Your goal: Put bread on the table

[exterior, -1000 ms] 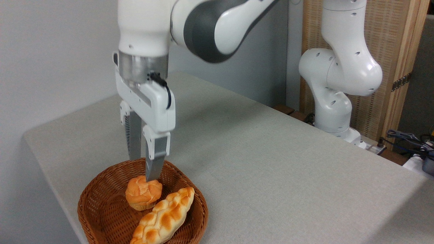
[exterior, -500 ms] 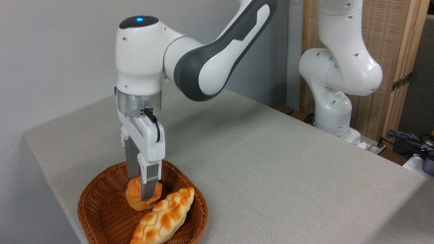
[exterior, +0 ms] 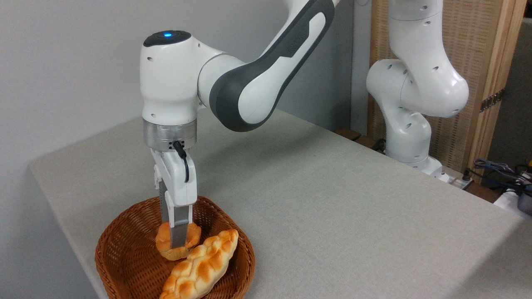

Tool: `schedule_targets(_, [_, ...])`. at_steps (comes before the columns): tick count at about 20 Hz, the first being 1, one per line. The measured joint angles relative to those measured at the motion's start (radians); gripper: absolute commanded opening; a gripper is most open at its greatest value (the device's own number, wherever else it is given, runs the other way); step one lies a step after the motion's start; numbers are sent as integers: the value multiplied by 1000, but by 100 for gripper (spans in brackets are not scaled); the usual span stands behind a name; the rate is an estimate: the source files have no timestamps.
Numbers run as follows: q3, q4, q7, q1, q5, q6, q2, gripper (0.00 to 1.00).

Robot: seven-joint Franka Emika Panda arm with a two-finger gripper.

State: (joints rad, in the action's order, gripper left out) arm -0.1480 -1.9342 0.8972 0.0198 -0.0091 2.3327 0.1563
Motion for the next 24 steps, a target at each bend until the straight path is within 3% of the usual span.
schedule_targets(15, [0, 2, 0, 0, 1, 0, 0, 23])
schedule_targets(18, [0, 10, -1, 0, 0, 1, -2, 29])
schedule_targets(24, [12, 48, -5, 5, -99, -23, -59, 28])
